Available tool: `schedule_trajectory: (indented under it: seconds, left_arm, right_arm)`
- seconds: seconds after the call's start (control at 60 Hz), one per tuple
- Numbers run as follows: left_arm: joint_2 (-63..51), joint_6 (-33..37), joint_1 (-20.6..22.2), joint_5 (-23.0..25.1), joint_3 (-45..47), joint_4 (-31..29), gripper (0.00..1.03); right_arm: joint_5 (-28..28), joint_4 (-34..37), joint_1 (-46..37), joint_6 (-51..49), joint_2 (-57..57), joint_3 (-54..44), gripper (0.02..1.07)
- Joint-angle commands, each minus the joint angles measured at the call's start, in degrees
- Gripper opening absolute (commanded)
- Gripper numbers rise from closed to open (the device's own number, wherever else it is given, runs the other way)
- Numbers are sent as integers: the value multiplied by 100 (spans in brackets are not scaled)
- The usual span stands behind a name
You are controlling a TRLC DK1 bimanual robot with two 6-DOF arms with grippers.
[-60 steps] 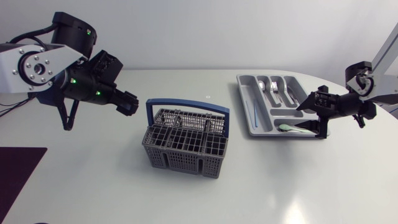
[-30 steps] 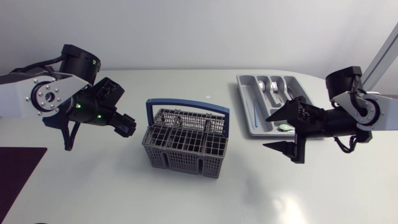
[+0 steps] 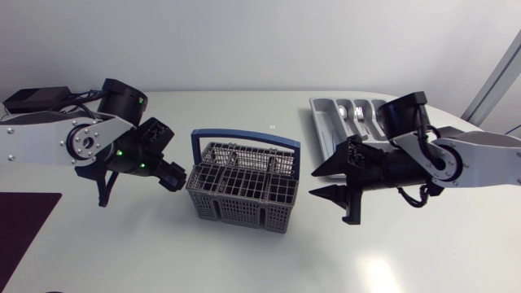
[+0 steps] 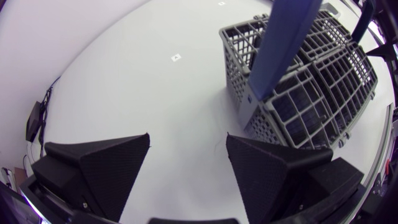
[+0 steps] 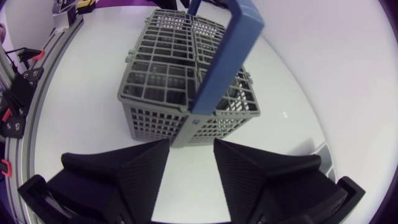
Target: Unload the cutlery basket into the drawer organizer.
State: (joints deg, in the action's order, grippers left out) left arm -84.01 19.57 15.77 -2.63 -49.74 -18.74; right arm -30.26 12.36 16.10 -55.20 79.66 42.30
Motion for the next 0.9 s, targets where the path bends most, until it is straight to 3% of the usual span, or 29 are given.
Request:
schedule_trajectory:
  seconds: [0.0, 0.067, 0.583, 0.883]
  left_arm:
    - [-63, 99, 49, 17, 131, 20, 98]
    - [-63, 117, 67, 35, 148, 20, 98]
    - [-151, 73, 339, 149, -98, 20, 98]
    - [-564, 161, 163, 149, -704, 20, 98]
  right_arm:
    - [82, -111, 236, 343, 173, -12, 22]
    - [117, -129, 341, 440, 270, 76, 17]
    - [565, -577, 640, 932, 1228, 1069, 17]
    - [767, -577, 763, 1055, 1790, 1685, 17]
